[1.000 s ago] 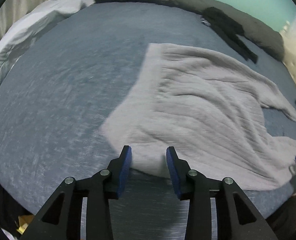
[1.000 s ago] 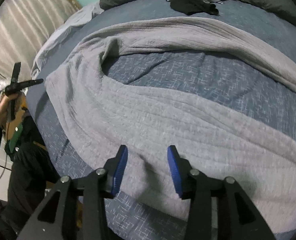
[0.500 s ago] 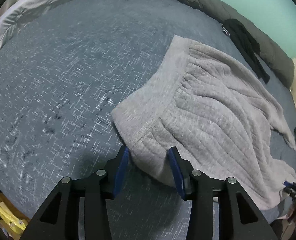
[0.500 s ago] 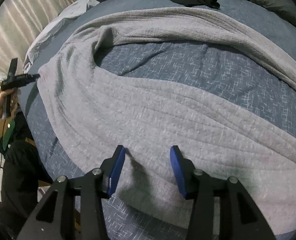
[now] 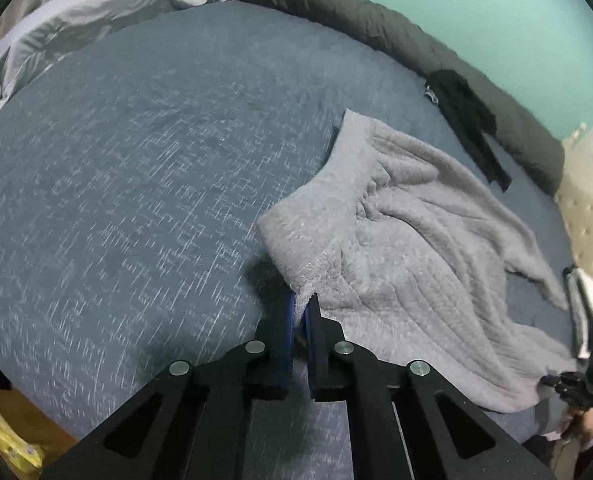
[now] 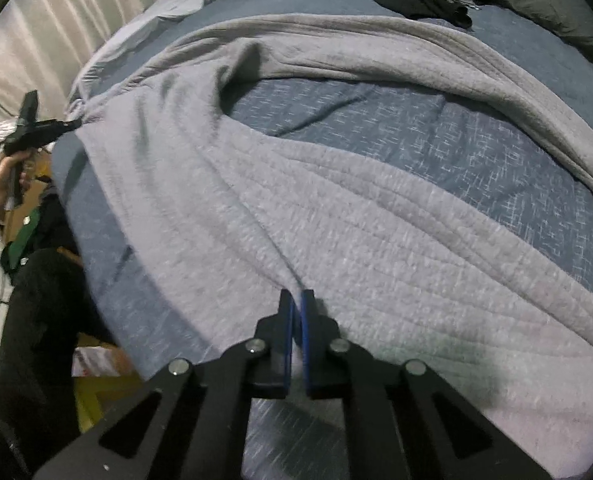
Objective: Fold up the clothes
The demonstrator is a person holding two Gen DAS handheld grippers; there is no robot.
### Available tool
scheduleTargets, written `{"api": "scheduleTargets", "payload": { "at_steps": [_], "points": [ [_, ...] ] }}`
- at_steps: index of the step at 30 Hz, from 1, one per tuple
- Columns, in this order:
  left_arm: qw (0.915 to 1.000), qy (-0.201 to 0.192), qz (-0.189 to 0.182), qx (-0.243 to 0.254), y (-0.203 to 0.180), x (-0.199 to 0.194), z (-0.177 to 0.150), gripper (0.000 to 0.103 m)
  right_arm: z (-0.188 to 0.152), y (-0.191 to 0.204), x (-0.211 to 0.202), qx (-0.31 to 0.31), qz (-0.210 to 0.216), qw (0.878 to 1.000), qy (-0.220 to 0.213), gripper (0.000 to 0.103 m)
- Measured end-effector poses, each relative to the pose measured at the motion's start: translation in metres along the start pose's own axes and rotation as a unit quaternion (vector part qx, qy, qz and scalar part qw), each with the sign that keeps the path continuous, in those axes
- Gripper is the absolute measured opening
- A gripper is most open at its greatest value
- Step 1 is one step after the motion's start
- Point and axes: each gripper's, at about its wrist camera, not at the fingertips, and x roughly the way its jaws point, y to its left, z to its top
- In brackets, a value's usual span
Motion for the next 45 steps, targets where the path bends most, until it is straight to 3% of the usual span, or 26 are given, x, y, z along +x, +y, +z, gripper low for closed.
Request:
{"api": "scheduleTargets", "payload": {
  "at_steps": [5,10,12,13,15,17,20,23,30,33,34,36,37,45],
  "points": [
    [0.9993,0.025,0.004,-0.029,0.021,0.015,-0.012,0.004,-0.004,-0.001,0.009,-0.002,0.009,1.000,0.022,0.003],
    [0.9981,0.048,0.014,-0.036,0.027,0.033,-0.021,0.005,-0.004,-0.012,0.018,0.046,0.028,0.998,0.023,0.010],
    [0.9977,0.054,0.010,-0.040,0.028,0.034,-0.021,0.007,-0.003,-0.016,0.009,0.059,0.036,0.998,0.004,0.036],
    [0.9976,0.056,0.010,-0.040,0.028,0.033,-0.021,0.009,-0.003,-0.020,0.000,0.062,0.040,0.997,-0.015,0.041],
    [0.9977,0.054,0.012,-0.039,0.027,0.026,-0.018,0.021,0.001,-0.030,-0.012,0.075,0.036,0.995,-0.045,0.044],
    [0.9982,0.043,0.023,-0.034,0.024,0.013,-0.016,0.022,0.006,-0.040,-0.025,0.089,0.032,0.993,-0.076,0.045],
    [0.9988,0.016,0.042,-0.017,0.009,-0.006,-0.012,0.022,0.016,-0.051,-0.026,0.093,-0.012,0.992,-0.082,0.045],
    [0.9988,0.001,0.045,0.020,-0.015,-0.012,-0.009,0.022,0.029,-0.050,-0.019,0.055,-0.078,0.993,-0.072,0.046],
    [0.9937,0.046,0.027,0.099,-0.076,0.032,-0.008,0.022,0.043,-0.048,0.016,-0.012,-0.110,0.994,-0.019,0.052],
    [0.9908,0.070,0.033,0.111,-0.091,0.055,-0.013,0.022,0.039,-0.049,0.026,-0.025,-0.101,0.995,0.002,0.048],
    [0.9899,0.074,0.038,0.115,-0.092,0.058,-0.016,0.022,0.038,-0.049,0.030,-0.028,-0.092,0.995,0.005,0.041],
    [0.9882,0.082,0.047,0.121,-0.093,0.063,-0.020,0.022,0.035,-0.050,0.030,-0.027,-0.085,0.996,0.004,0.011],
    [0.9877,0.085,0.051,0.121,-0.091,0.065,-0.021,0.022,0.034,-0.053,0.028,-0.020,-0.079,0.997,-0.002,0.007],
    [0.9848,0.103,0.073,0.120,-0.081,0.071,-0.032,0.022,0.044,-0.072,-0.016,0.027,-0.114,0.990,-0.079,0.003]
  ]
}}
